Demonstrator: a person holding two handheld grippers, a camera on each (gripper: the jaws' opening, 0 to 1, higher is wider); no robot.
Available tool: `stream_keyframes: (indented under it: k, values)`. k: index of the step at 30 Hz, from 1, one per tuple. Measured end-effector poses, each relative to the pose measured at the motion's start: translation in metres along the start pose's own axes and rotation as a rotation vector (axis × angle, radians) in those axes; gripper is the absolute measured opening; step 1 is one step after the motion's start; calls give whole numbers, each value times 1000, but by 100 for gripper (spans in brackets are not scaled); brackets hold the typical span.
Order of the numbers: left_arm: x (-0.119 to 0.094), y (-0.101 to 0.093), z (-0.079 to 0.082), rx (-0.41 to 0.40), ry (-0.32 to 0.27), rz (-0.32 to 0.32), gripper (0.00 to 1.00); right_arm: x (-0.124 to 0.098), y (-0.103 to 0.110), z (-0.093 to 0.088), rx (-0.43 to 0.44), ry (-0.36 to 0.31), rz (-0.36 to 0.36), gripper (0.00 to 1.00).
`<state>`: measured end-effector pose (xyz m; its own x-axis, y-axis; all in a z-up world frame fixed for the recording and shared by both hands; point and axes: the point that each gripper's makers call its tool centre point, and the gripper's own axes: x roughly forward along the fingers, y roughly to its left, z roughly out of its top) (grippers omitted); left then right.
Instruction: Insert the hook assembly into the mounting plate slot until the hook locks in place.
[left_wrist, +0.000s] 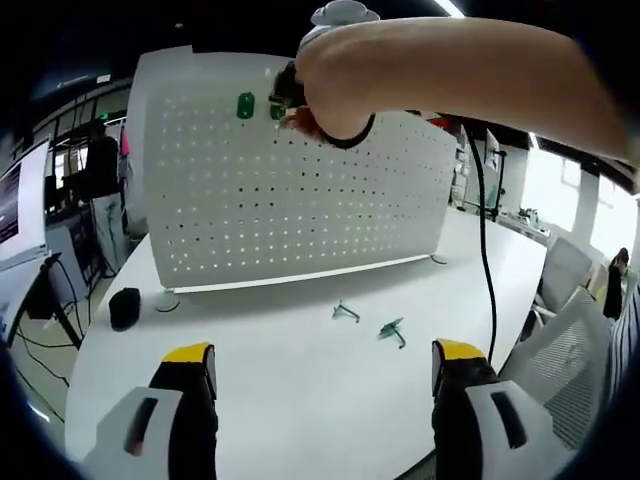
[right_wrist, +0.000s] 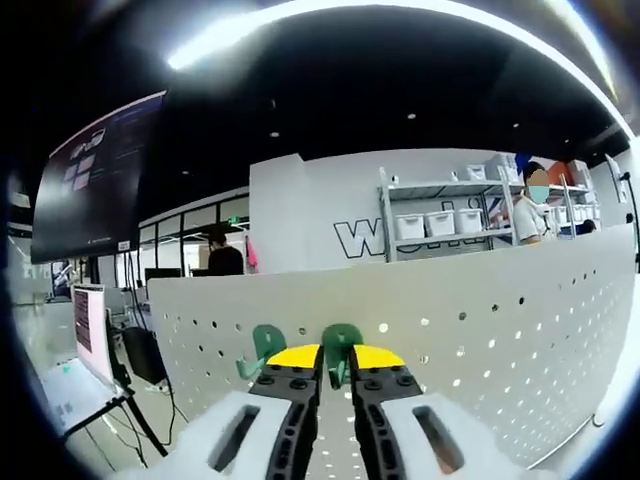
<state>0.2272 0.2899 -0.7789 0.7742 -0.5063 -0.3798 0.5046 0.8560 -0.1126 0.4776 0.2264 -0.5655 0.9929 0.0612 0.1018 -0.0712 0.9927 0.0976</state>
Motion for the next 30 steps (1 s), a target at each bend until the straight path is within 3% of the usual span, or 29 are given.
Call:
stream_keyframes:
  k: [5,15,27,28,30]
  values:
    - [1,-1,-1,9,5,-2,90,-3,5,15,-5,-28,23,16]
    - [1,-2,-2,21,14,-7,91,-16,-5,40,-13,-68,49,20]
    - [-3,-2,3,54,-3,5,88,-37,-9,35,-4,-16,84,23]
    - [-4,-2,8,71,-28,15,87,-40,-10,34,-17,-6,78,23]
    - [-3,-3,6,66,-20,12,88,-42,-11,32,-51,3,81,23]
